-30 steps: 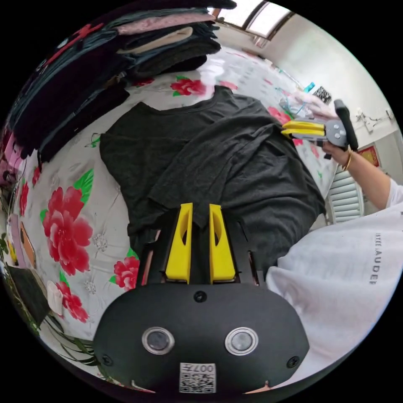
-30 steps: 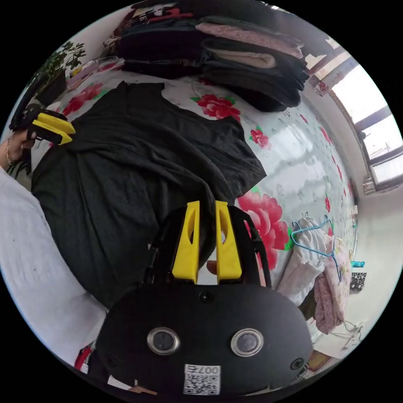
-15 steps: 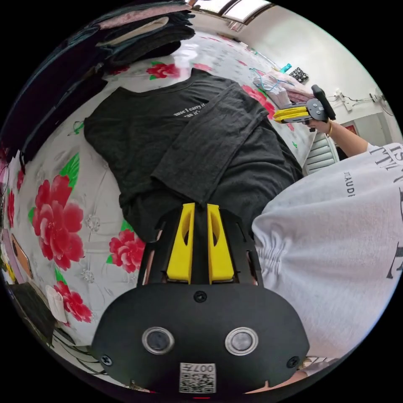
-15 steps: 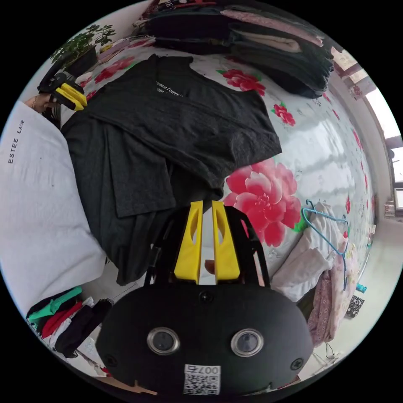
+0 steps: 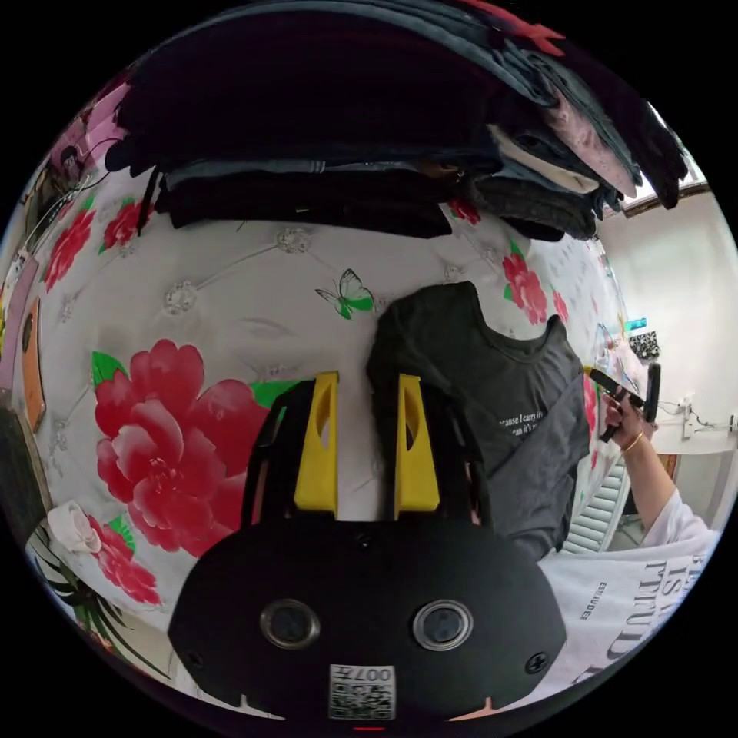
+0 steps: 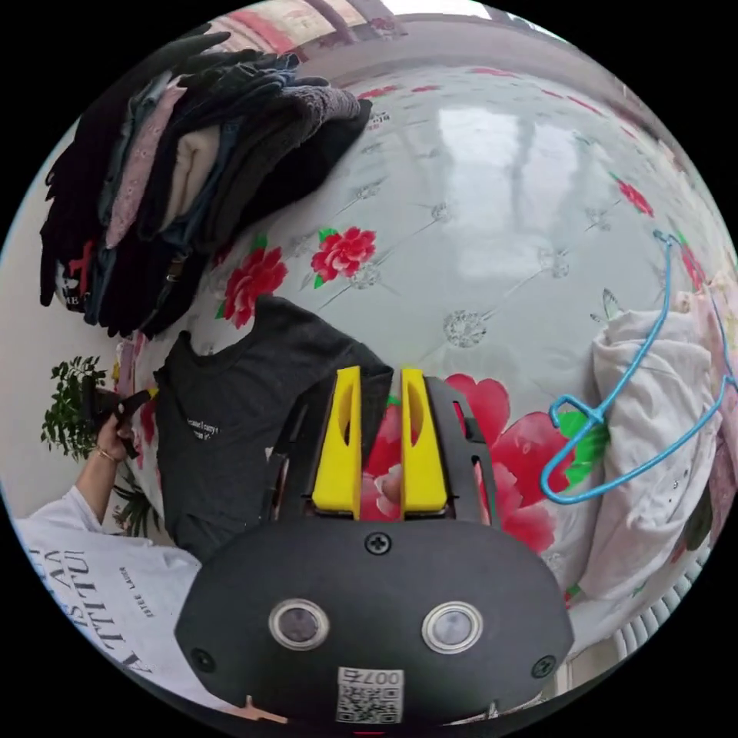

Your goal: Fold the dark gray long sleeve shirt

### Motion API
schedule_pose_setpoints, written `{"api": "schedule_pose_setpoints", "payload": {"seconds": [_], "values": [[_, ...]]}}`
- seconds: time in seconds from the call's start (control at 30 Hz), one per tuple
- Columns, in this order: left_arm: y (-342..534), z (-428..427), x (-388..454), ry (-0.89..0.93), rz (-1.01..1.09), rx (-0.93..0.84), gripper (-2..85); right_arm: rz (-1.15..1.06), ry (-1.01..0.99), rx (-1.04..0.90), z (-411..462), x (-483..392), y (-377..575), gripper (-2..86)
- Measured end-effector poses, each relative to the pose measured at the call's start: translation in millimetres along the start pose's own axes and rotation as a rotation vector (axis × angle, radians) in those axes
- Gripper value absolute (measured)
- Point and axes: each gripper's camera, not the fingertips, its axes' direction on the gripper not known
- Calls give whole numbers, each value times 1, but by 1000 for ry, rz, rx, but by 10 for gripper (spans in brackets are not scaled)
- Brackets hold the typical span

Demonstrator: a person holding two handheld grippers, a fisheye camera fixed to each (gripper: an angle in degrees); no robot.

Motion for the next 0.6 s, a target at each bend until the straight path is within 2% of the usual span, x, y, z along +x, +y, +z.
{"api": "schedule_pose_setpoints", "payload": {"seconds": [0.07,0.17,0.23,0.33,0.43,0.53,0.6], "values": [[2,4,9,-97,48,19,38,-97,3,-53,6,-9,-6,9],[9,6,23,-175,191,17,-2,-196,163,38,-5,-15,-15,2],[13,-4,13,-222,162,65,-7,-180,206,112,-18,-7,-28,0],[23,-5,-21,-112,27,100,-8,-183,195,74,-6,-1,-40,1],[34,10,-22,-89,50,104,-2,-137,180,-63,25,6,-49,5],[39,14,-22,-74,56,108,25,-87,178,38,10,5,-45,18],[42,13,-25,-60,41,105,47,-135,155,101,-7,-10,-38,26]]}}
